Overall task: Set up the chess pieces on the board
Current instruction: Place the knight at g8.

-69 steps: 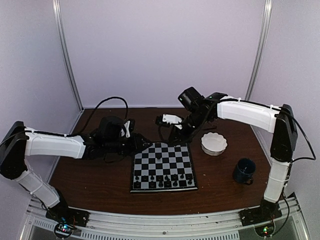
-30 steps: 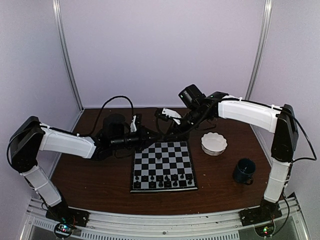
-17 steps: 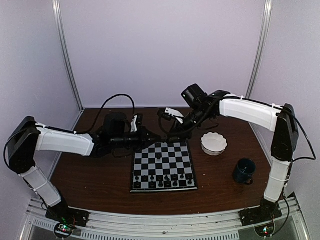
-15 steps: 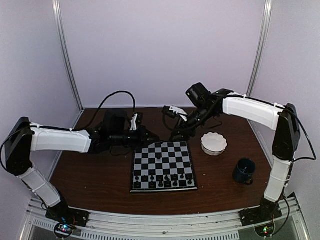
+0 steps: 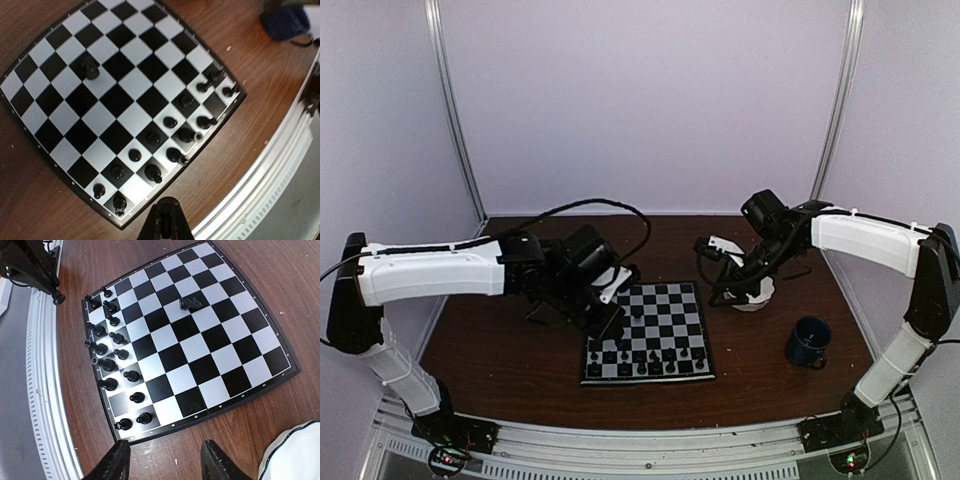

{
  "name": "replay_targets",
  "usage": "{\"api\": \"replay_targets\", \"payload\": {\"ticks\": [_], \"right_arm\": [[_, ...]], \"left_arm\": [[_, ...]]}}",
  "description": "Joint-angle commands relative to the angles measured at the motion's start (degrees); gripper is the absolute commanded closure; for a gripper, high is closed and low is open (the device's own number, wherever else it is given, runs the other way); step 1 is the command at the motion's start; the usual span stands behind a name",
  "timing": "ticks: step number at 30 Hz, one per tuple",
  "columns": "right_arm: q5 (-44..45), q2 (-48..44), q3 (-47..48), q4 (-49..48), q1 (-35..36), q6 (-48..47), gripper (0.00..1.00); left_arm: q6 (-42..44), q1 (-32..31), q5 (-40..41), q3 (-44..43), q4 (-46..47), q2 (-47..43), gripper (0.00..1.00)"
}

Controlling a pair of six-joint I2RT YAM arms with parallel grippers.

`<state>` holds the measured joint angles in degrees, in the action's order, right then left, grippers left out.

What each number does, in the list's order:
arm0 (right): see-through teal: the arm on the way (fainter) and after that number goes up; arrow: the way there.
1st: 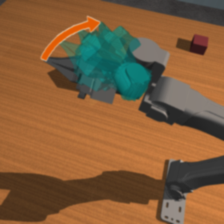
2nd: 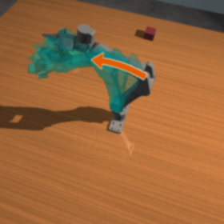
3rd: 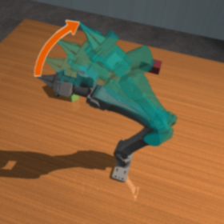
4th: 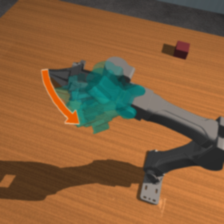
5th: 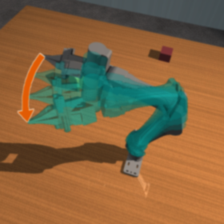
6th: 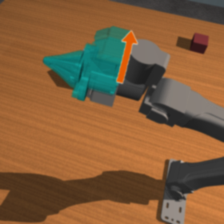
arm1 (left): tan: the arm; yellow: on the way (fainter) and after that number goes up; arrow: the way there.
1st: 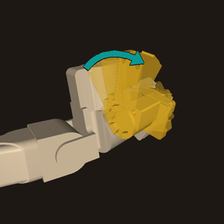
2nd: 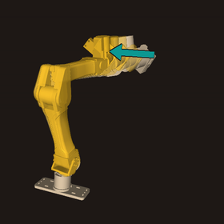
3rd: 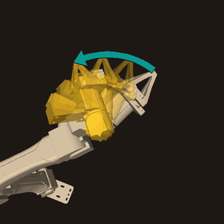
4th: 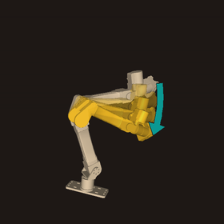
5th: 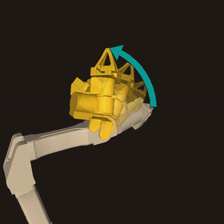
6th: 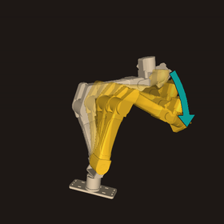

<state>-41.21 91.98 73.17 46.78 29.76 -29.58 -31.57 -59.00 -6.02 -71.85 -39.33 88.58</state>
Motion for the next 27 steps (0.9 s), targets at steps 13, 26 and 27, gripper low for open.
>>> {"api": "replay_targets", "payload": {"ticks": [13,26,27], "right_arm": [[1.9,-1.1,-0.8,-3.1,0.0,-1.3,0.48],[2.0,0.1,-0.6,-2.9,0.1,-1.5,0.48],[2.0,0.2,-0.4,-2.7,0.0,-1.5,0.48]], "left_arm": [[5.8,-5.5,9.7,-4.4,-11.9,11.5,0.99],[4.0,-5.6,10.5,-1.8,-6.5,13.6,0.99],[4.1,-5.6,10.5,-1.8,-6.4,13.8,0.99]]}}
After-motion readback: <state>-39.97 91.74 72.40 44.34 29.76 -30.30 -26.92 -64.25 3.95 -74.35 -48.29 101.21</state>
